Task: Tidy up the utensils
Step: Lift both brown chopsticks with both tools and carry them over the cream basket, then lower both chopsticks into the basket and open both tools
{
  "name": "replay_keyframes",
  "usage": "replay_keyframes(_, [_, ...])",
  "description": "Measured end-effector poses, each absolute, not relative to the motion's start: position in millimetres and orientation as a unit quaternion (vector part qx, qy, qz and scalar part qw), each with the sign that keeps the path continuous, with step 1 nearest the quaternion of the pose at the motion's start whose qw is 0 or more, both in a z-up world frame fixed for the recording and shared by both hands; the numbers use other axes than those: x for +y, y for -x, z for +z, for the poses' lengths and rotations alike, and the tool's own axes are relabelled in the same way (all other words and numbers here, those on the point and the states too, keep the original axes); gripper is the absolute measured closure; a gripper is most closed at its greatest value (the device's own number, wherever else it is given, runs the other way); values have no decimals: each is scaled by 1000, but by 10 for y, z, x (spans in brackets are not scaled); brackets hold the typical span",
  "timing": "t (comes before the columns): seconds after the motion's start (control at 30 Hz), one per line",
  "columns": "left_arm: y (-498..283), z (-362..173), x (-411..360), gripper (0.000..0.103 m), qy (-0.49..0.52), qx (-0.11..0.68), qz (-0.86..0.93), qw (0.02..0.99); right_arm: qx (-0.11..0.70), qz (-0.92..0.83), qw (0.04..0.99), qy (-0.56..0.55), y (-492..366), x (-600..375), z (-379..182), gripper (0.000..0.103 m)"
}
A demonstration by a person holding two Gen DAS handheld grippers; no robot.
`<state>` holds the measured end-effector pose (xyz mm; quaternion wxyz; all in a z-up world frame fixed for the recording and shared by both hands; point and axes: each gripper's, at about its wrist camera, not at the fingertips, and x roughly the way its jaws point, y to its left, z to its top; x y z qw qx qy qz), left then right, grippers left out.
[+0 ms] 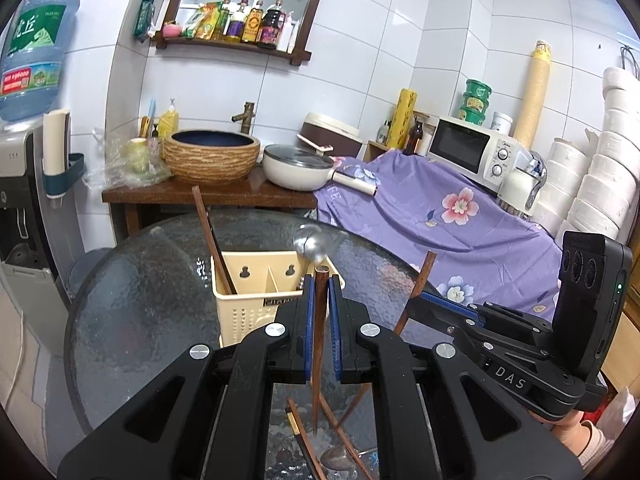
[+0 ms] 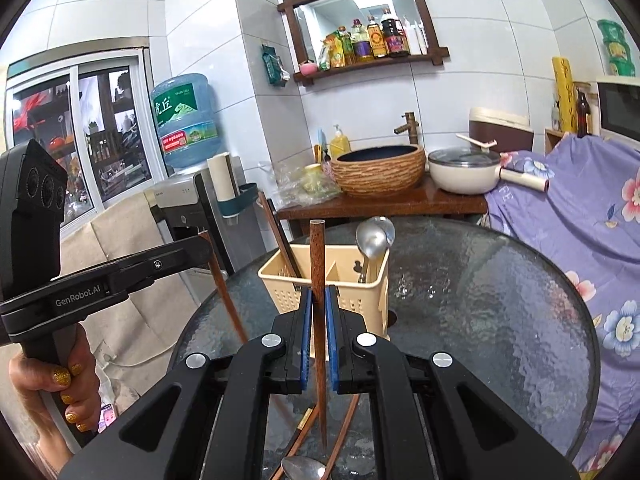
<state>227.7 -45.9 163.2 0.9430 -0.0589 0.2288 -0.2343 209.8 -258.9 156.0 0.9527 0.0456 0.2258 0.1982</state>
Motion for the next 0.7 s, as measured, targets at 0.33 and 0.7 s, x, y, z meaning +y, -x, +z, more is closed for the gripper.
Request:
replay_keyframes(0.33, [-2339, 1954, -475, 95, 55, 197, -233, 951, 207, 200, 957, -28, -2229, -2515, 1859, 96])
replay_keyframes(0.7, [-2550, 2705, -467, 95, 58, 168, -253, 951, 189, 206, 959, -36, -2518, -2521, 2495, 96])
